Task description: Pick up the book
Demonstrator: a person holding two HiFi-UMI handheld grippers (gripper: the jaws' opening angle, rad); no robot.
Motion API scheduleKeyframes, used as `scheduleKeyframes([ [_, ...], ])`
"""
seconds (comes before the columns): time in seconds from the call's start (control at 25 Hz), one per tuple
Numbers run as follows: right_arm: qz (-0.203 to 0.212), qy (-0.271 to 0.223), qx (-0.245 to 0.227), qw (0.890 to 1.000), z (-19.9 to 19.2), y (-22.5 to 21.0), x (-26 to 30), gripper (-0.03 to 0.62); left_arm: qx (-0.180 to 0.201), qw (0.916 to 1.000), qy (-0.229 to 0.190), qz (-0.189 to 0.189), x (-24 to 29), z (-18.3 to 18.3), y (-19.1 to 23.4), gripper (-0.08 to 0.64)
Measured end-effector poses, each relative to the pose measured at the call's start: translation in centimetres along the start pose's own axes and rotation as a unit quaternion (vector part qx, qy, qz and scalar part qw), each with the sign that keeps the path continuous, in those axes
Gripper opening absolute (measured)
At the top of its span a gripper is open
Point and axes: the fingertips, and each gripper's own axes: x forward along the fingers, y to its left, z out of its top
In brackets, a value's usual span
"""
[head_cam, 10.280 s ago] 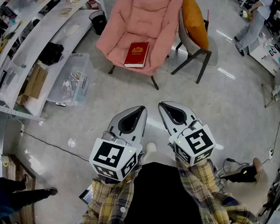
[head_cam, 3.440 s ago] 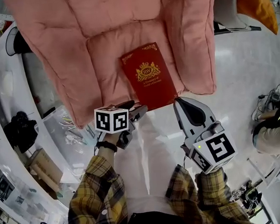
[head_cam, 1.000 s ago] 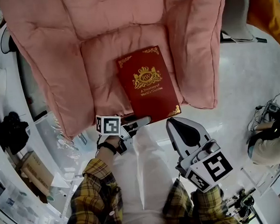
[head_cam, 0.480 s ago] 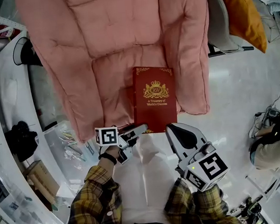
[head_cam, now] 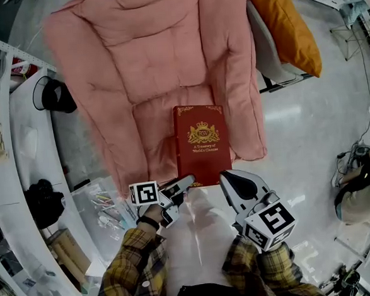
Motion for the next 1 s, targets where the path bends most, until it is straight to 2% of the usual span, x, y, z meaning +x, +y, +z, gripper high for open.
scheduleKeyframes([
  [0.12, -0.002, -0.011, -0.007, 1.000, 1.8, 0.6, -1.3, 0.014, -0.003, 0.9999, -0.013, -0.006, -0.9, 0.3, -2.6, 0.255],
  [0.32, -0.004, -0.028, -0.022, 0.999, 4.7, 1.6, -3.3, 0.014, -0.007, 0.9984, -0.037, -0.042, -2.8, 1.5, -8.4, 0.255],
  [0.56, -0.005, -0.051, -0.058, 0.997, 8.0, 3.1, -6.2, 0.014, 0.040, 0.9967, -0.050, -0.050, -5.3, 3.5, -15.3, 0.255],
  [1.0, -0.011, -0.086, -0.065, 0.994, 10.4, 5.1, -10.8, 0.014, 0.059, 0.9880, -0.120, -0.077, -10.5, 5.6, -24.9, 0.255],
])
